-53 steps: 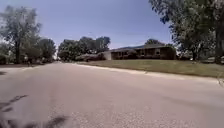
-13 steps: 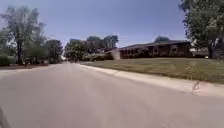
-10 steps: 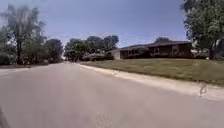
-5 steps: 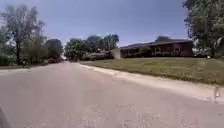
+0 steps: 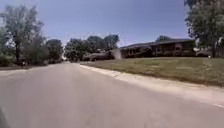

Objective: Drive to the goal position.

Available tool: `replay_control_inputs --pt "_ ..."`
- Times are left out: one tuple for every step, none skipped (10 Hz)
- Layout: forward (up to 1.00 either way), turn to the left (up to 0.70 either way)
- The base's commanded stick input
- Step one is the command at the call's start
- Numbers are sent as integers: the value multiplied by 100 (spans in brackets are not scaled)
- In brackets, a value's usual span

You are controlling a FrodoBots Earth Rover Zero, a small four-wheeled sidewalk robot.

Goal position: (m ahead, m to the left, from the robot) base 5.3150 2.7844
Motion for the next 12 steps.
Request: replay_control_inputs --pt "70 0" --pt "70 0" --pt "70 0" --pt "70 0" --pt "70 0" --pt "70 0" --pt "70 4" --pt "70 35" --pt "70 32" --pt "70 5" --pt "70 0" --pt "70 19"
